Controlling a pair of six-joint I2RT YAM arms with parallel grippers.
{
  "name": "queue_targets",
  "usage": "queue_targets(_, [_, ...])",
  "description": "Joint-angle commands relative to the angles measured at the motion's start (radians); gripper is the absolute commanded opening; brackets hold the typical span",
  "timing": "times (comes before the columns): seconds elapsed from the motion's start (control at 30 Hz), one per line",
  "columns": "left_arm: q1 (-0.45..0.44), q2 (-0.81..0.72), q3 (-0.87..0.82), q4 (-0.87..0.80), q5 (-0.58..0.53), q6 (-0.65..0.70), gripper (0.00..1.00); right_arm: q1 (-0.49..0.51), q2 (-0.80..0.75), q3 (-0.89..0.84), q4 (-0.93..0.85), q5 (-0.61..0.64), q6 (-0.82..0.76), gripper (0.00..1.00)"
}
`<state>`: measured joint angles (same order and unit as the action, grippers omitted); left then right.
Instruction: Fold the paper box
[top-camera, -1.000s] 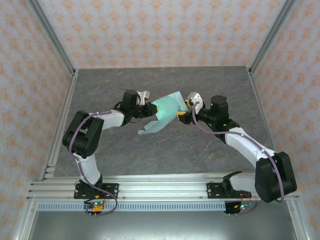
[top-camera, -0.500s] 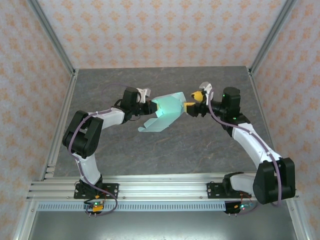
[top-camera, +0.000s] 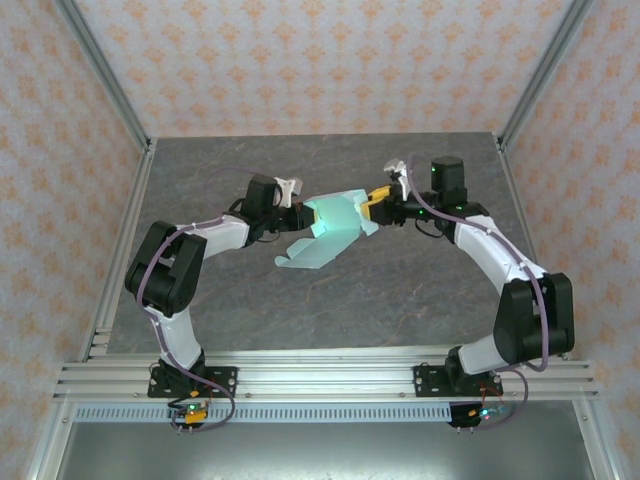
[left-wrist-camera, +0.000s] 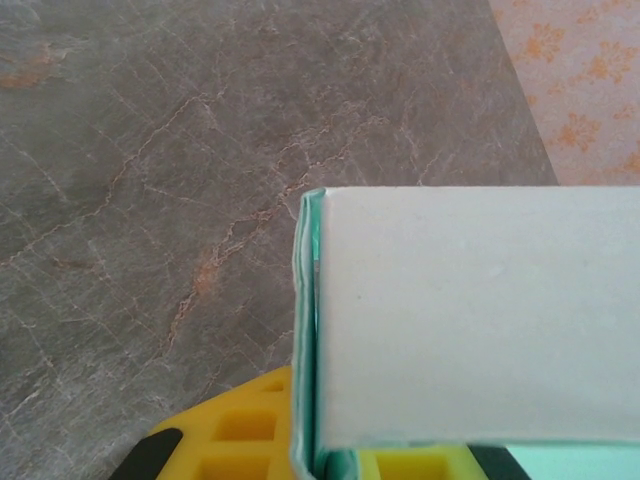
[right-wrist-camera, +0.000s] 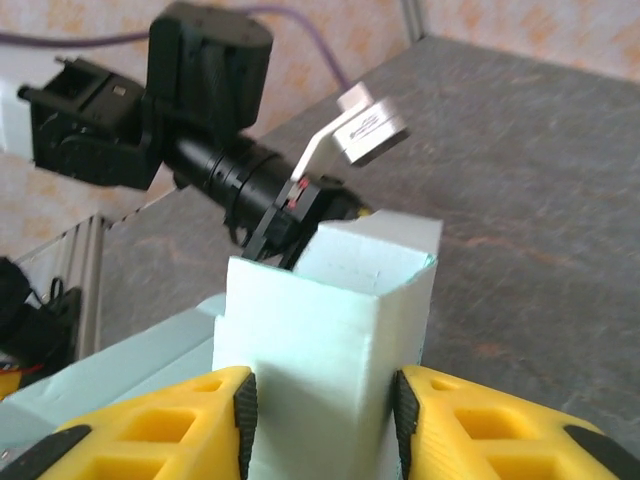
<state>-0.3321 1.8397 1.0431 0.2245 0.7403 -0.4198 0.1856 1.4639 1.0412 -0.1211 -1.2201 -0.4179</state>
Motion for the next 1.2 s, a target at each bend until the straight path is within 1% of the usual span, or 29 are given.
queue_targets(0.0, [0.002,-0.025,0.041,-0.005,0.033,0.007,0.0,0.031,0.021,0.042,-0.119,-0.04,-0.114,0.38])
queue_targets(0.03, [0.0,-0.026,0.041,-0.004,0.031,0.006,0.0,0.04,0.028,0.039,-0.097,-0.02,-0.097,0.35])
queue_targets(0.13, [-0.007,-0.038,0.033,-0.007,0.013,0.009,0.0,0.074,0.029,0.011,0.019,0.075,-0.016,0.32])
queue_targets(0.2, [-0.008,-0.044,0.025,-0.005,-0.001,0.013,0.0,0.098,0.017,-0.023,0.117,0.173,0.058,0.32])
queue_targets(0.27, [-0.008,-0.05,0.018,-0.007,-0.02,0.003,0.0,0.122,-0.003,-0.068,0.225,0.304,0.133,0.33])
queue_targets(0.33, [-0.008,-0.059,0.008,-0.006,-0.057,-0.02,0.0,0.147,-0.023,-0.107,0.294,0.426,0.172,0.34])
queue_targets(0.37, [-0.008,-0.064,0.003,-0.004,-0.074,-0.033,0.0,0.162,-0.027,-0.125,0.318,0.469,0.175,0.35])
queue_targets(0.43, [-0.008,-0.068,-0.007,0.004,-0.104,-0.054,0.0,0.187,-0.025,-0.146,0.343,0.519,0.168,0.35])
queue_targets(0.53, [-0.009,-0.079,-0.015,0.0,-0.154,-0.075,0.0,0.221,-0.006,-0.171,0.356,0.623,0.144,0.44])
queue_targets(0.57, [-0.008,-0.085,-0.021,-0.001,-0.17,-0.08,0.0,0.233,0.002,-0.173,0.356,0.665,0.133,0.45])
queue_targets(0.7, [-0.013,-0.108,-0.048,0.003,-0.235,-0.091,0.0,0.257,0.025,-0.179,0.391,0.792,0.134,0.46])
queue_targets(0.8, [-0.023,-0.129,-0.07,-0.013,-0.316,-0.101,0.0,0.282,0.044,-0.164,0.394,0.929,0.129,0.46])
queue_targets(0.87, [-0.031,-0.143,-0.097,0.003,-0.366,-0.109,0.0,0.299,0.061,-0.148,0.388,0.995,0.114,0.46])
queue_targets(0.9, [-0.033,-0.145,-0.109,0.018,-0.379,-0.138,0.0,0.301,0.071,-0.143,0.389,1.011,0.114,0.46])
queue_targets(0.97, [-0.04,-0.15,-0.123,0.035,-0.404,-0.152,0.0,0.308,0.093,-0.14,0.413,1.045,0.122,0.45])
queue_targets(1.13, [-0.083,-0.165,-0.111,-0.018,-0.498,-0.153,0.0,0.351,0.154,-0.107,0.451,1.159,0.119,0.45])
queue_targets(1.17, [-0.096,-0.167,-0.108,-0.029,-0.523,-0.151,0.0,0.358,0.173,-0.09,0.457,1.194,0.14,0.45])
